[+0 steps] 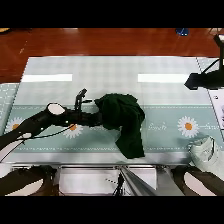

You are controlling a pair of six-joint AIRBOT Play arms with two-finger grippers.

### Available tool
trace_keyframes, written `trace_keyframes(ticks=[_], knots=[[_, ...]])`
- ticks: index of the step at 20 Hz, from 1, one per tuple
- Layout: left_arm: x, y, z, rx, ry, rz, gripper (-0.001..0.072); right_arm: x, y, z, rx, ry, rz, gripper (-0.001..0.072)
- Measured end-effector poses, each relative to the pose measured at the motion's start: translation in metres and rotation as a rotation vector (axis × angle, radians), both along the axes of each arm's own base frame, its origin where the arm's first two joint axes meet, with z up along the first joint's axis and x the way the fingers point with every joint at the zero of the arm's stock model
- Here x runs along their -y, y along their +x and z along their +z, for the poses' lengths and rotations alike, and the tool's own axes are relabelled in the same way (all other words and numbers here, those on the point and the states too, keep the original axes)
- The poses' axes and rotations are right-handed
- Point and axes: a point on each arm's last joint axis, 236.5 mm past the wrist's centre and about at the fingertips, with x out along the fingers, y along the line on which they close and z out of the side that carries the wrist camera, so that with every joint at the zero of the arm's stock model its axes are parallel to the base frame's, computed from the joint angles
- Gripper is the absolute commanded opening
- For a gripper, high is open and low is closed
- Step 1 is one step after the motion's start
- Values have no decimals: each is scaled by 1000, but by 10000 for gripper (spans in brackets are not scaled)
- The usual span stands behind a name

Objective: Fold the shirts.

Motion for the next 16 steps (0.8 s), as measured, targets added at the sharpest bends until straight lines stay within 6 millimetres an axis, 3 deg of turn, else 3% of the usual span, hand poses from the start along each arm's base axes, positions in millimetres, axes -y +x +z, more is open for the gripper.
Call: trace_keyframes(ticks=[1, 3, 8, 16], knots=[[0, 1, -3, -9, 1, 3, 16, -2, -5, -10, -24, 12, 8, 572], [2, 1, -5, -19, -4, 5, 20, -14, -18, -37, -87, 65, 27, 572], [6, -8, -4, -33, -21, -42, 20, -76, -45, -100, -158, 346, 59, 572], [11, -20, 3, -30, -46, -114, 19, -133, -61, -148, -193, 552, 52, 571]])
